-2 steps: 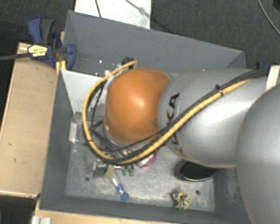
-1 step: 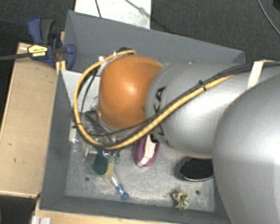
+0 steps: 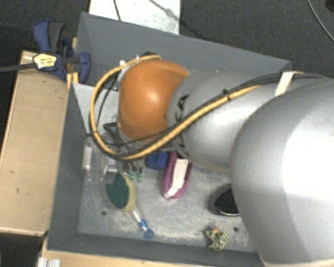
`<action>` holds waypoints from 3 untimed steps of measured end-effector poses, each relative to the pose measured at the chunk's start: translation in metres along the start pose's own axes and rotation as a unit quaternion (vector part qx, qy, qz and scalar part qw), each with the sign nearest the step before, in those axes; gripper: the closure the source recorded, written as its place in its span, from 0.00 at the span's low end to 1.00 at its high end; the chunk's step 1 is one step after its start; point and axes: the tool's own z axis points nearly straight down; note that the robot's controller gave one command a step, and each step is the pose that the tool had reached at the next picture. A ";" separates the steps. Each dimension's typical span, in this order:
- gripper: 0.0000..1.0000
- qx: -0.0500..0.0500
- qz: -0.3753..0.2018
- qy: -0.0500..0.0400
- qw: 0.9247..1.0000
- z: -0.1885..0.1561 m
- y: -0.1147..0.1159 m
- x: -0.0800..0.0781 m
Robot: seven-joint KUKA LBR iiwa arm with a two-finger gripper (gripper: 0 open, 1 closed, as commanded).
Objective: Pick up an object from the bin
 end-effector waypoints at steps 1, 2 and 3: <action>0.00 -0.001 -0.001 -0.001 1.000 -0.003 0.001 0.001; 0.00 -0.002 -0.106 0.000 0.994 0.047 -0.089 -0.002; 0.00 0.000 -0.180 0.001 0.984 0.028 -0.136 0.029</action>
Offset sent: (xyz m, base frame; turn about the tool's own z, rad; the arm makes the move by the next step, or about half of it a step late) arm 0.0000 0.0000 0.0000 0.0000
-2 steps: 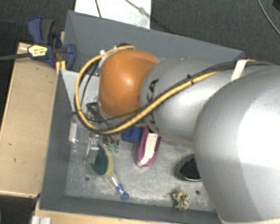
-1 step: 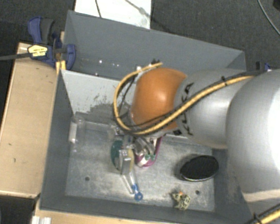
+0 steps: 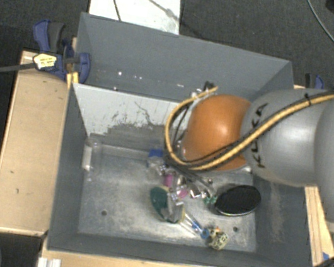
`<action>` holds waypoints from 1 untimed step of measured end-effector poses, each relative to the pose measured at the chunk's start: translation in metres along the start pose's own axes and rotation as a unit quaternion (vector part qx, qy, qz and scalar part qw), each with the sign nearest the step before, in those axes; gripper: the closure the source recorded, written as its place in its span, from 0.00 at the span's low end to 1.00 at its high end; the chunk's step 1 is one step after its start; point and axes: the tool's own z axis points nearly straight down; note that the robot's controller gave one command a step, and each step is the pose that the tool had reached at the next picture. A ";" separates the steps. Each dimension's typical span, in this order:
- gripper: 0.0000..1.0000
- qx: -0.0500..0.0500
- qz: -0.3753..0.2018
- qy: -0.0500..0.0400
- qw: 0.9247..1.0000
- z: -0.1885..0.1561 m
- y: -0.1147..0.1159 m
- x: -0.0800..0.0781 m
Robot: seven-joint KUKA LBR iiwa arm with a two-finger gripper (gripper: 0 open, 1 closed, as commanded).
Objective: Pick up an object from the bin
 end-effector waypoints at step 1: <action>0.00 0.000 -0.095 0.002 0.995 0.022 -0.025 0.054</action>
Offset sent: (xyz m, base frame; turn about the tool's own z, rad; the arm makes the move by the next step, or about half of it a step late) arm -0.0378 -0.0434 -0.0217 -0.1940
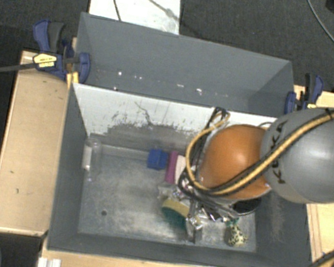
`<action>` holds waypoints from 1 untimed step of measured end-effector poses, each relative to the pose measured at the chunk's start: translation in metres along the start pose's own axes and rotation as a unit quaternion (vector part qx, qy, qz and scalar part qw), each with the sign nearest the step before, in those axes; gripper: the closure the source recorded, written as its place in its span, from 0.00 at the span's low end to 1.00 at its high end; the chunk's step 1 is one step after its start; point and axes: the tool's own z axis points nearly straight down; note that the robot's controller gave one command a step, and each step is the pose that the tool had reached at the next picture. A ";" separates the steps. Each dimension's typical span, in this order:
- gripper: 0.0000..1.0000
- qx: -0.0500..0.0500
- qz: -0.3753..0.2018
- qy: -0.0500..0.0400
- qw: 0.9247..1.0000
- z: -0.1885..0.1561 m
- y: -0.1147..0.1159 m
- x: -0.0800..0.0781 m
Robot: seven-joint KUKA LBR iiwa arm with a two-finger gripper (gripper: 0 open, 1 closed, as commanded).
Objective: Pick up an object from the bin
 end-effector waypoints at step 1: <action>1.00 0.000 0.001 -0.002 1.000 -0.001 0.001 -0.002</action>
Offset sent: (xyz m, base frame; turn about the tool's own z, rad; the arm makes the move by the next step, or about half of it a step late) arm 0.0000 0.0000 0.0000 0.0000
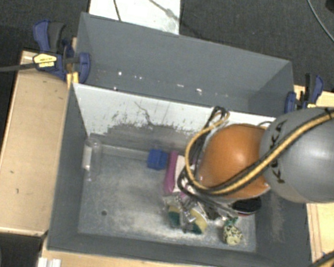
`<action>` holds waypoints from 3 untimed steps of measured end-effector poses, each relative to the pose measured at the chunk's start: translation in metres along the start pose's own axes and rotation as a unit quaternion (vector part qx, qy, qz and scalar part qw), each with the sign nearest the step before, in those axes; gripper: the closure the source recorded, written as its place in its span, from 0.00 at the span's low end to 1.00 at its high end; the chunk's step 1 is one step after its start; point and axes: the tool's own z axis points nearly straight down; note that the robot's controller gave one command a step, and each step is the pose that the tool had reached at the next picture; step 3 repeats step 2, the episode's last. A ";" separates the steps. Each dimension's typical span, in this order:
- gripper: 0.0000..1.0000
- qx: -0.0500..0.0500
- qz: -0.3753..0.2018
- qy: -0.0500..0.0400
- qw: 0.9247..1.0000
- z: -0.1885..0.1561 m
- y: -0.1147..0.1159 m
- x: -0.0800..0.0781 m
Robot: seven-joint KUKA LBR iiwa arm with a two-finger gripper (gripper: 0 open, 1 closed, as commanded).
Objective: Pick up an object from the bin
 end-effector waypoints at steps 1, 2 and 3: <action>1.00 0.002 -0.005 -0.004 1.000 -0.099 0.016 0.001; 1.00 0.003 -0.005 -0.005 1.000 -0.183 0.025 0.000; 1.00 0.003 -0.005 -0.005 1.000 -0.183 0.025 0.000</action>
Offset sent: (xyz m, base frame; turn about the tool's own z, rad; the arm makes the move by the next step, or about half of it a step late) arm -0.0124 0.0116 0.0950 -0.0103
